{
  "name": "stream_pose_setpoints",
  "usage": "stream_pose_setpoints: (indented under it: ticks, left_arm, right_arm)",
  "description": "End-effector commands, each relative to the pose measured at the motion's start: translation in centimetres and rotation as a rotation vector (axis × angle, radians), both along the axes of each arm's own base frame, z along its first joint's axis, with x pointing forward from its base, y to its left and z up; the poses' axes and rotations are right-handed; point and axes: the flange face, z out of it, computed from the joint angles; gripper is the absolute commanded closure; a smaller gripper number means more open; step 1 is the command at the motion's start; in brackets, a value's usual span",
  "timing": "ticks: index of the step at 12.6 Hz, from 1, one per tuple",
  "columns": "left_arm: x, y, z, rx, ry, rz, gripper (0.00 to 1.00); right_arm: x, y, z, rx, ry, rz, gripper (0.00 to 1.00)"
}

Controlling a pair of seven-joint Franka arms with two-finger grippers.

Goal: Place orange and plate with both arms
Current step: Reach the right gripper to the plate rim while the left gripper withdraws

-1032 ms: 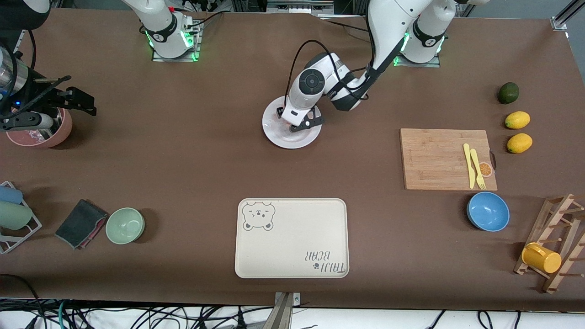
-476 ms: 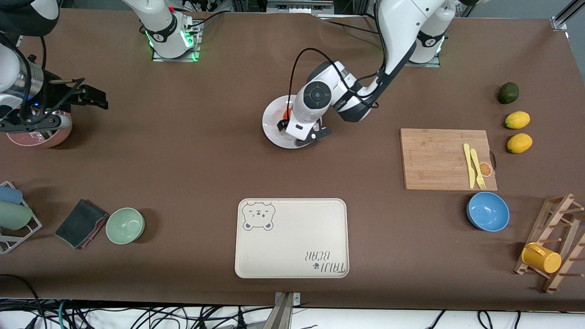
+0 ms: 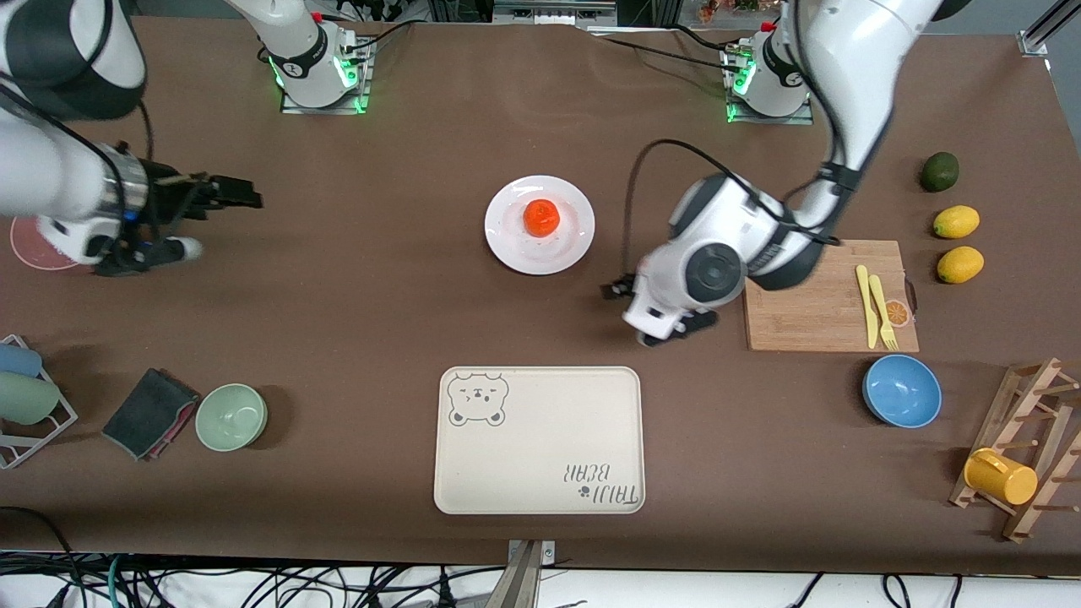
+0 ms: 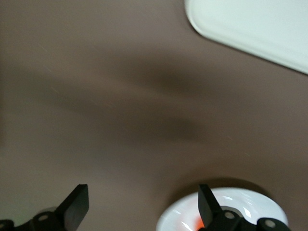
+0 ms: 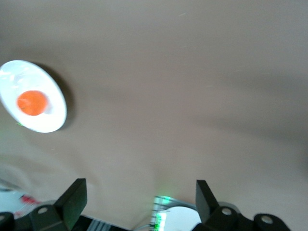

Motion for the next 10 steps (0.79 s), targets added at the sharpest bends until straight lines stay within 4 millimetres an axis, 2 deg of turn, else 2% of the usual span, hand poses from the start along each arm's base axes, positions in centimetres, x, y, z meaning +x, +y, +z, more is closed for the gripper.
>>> stream_pose_setpoints:
  ticks: [1, 2, 3, 6, 8, 10]
  left_arm:
    - [2.3, 4.9, 2.0, 0.050, -0.011, -0.082, 0.00]
    - [3.0, 7.1, 2.4, 0.045, 0.004, -0.086, 0.00]
    - [3.9, 9.0, 3.2, 0.033, -0.001, -0.103, 0.00]
    - [6.0, 15.7, 4.5, 0.001, -0.018, -0.095, 0.00]
    - [6.2, 16.8, 6.1, 0.011, -0.046, -0.096, 0.00]
    - [5.9, 16.9, 8.1, 0.056, -0.073, -0.119, 0.00]
  right_arm:
    - [0.1, 2.7, -3.8, 0.122, 0.004, -0.040, 0.00]
    - [0.0, 3.3, -5.2, 0.177, 0.019, -0.042, 0.00]
    - [-0.5, 5.2, -7.8, 0.263, 0.041, -0.022, 0.00]
    - [-2.3, 9.3, -13.3, 0.417, -0.032, -0.081, 0.00]
    - [-4.4, 11.2, -16.6, 0.586, -0.031, -0.153, 0.00]
    - [-6.1, 12.6, -20.2, 0.642, -0.079, -0.133, 0.00]
